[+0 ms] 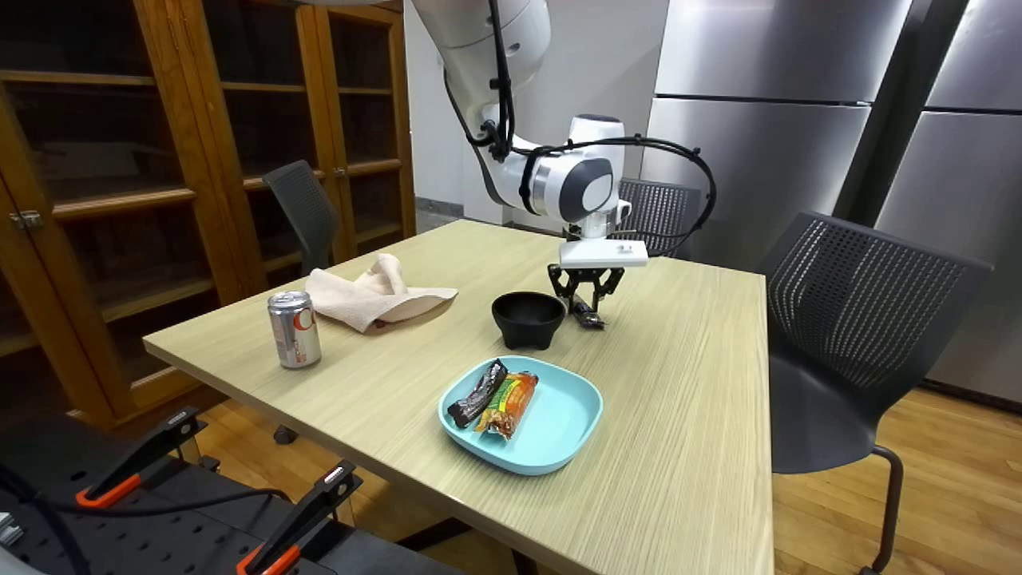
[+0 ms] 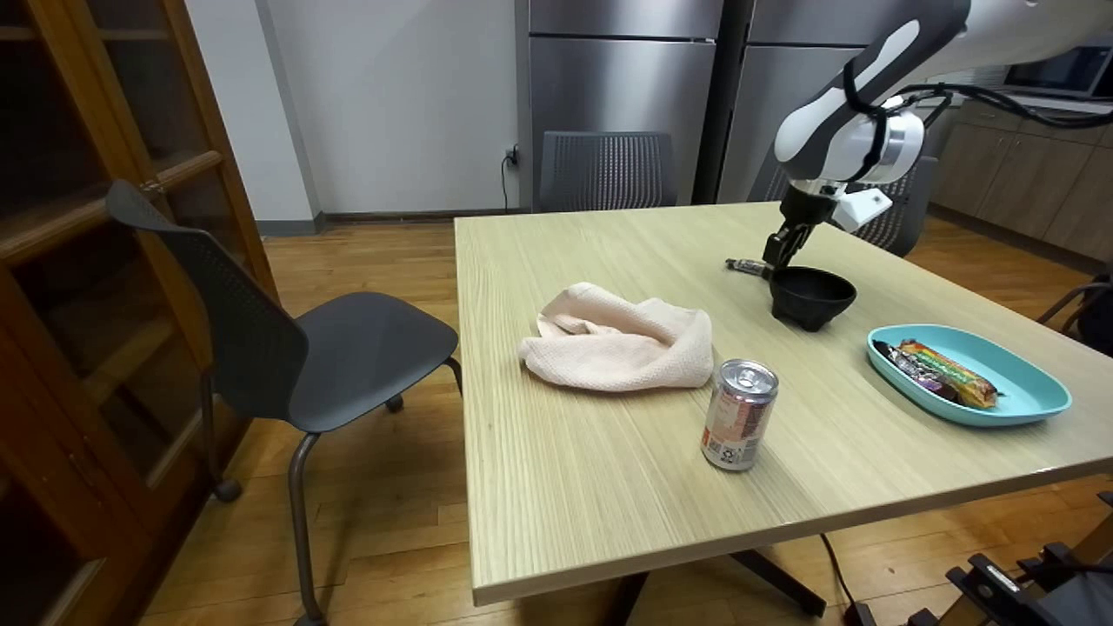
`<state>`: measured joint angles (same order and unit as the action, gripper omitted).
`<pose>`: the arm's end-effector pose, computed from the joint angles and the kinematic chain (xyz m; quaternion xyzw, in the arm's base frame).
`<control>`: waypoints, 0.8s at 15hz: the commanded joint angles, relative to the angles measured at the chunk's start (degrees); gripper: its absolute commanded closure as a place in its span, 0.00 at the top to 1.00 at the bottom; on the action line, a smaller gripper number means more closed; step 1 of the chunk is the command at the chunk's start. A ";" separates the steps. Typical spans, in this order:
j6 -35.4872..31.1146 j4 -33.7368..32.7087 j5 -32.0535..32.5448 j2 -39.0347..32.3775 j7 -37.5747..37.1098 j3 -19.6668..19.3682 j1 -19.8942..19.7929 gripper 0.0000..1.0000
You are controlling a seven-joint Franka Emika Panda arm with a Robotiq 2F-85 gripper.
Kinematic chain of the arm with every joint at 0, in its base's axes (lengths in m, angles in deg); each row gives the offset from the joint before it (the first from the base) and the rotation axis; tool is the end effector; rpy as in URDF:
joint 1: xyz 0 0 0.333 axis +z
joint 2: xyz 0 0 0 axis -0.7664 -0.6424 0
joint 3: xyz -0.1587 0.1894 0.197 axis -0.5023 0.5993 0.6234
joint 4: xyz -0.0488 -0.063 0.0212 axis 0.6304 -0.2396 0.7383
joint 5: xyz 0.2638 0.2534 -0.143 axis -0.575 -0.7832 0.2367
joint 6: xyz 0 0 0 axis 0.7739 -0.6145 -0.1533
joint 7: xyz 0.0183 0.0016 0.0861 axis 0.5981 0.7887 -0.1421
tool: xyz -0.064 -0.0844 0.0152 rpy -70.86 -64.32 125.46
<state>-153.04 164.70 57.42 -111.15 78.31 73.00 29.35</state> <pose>0.7058 -0.2433 0.1129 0.9726 0.2098 0.0942 0.0326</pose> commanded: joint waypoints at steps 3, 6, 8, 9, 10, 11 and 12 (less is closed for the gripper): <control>1.65 -2.49 1.30 -0.84 -1.63 -0.52 0.64 0.03; 0.82 -1.00 0.93 0.54 -3.60 -1.15 0.86 0.05; -0.25 0.87 0.52 2.18 -5.95 -1.43 0.70 0.06; -0.88 2.06 0.29 3.19 -7.62 -1.69 0.68 0.05; -1.31 2.67 0.14 3.76 -9.29 -1.89 0.61 0.06; -1.33 3.42 -0.14 4.48 -10.86 -1.89 0.30 0.06; -1.79 4.13 -0.34 5.08 -12.33 -1.85 0.08 0.05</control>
<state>-153.72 164.48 57.36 -110.02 70.80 71.73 29.45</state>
